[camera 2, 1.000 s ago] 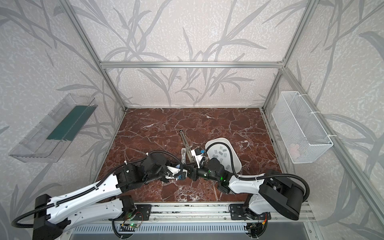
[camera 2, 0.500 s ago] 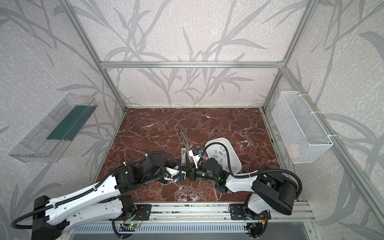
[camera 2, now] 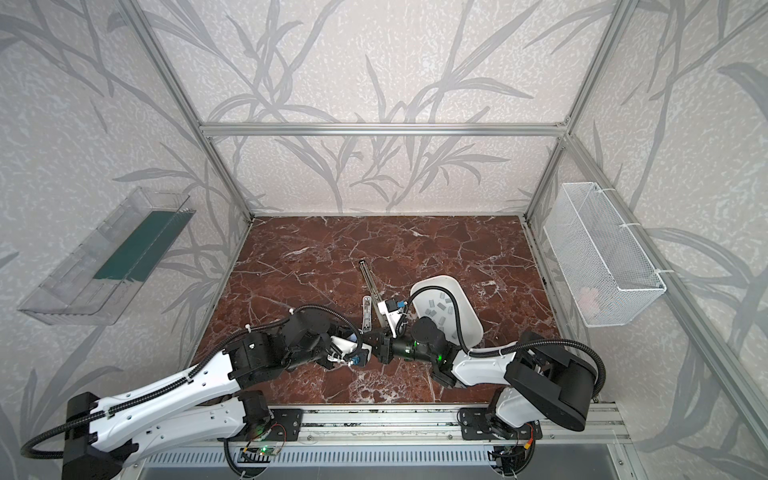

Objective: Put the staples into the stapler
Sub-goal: 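Pull the blue stapler's top open with the right gripper while the left holds the base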

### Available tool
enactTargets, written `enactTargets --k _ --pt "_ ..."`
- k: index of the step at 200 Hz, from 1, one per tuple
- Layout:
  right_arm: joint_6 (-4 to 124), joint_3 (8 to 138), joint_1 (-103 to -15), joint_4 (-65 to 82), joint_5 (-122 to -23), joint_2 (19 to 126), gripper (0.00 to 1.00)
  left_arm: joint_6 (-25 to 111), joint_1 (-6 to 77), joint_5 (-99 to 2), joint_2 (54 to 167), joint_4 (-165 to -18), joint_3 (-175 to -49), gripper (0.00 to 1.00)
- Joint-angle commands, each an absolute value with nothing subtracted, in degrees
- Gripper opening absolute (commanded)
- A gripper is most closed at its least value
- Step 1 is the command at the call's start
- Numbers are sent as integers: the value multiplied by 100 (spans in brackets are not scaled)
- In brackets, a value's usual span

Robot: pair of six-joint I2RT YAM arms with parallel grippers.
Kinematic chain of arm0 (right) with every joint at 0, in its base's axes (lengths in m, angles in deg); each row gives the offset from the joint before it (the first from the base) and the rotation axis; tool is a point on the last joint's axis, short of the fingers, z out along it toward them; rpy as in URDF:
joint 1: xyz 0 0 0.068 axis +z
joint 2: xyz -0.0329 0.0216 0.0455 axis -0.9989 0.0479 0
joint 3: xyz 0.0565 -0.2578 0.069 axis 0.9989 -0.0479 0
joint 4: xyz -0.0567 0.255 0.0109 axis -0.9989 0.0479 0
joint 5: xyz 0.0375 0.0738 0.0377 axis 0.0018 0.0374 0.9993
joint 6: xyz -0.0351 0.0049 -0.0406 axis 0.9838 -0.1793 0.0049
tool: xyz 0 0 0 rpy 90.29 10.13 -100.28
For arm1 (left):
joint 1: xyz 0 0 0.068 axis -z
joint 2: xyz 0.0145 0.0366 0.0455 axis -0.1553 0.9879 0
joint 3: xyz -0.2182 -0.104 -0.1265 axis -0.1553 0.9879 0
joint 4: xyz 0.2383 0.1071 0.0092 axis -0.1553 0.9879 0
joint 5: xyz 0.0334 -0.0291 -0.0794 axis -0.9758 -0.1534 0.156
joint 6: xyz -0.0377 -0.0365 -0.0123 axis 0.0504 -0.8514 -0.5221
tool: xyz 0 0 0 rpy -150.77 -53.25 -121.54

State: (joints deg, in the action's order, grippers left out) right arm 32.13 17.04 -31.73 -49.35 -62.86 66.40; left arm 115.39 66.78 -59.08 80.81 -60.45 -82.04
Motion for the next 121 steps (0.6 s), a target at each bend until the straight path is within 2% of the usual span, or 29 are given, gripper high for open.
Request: enactTargets --k 1,54,86,121 --pt "3343 1654 -3249 -5012 -6721 6486 0 11625 6800 -5326 7906 -5996 -8127 0" --pt "3213 1454 -3461 -4993 -7084 6541 0 11617 6741 -5671 7363 -6253 -7829 0" --pt "2965 1425 -3761 -5465 -6745 6953 0 11659 6532 -5724 7114 -6307 -7654 0" --pt "2739 1270 -3900 -6298 -6808 7486 0 11629 6146 -5438 7038 -6304 -7652 0"
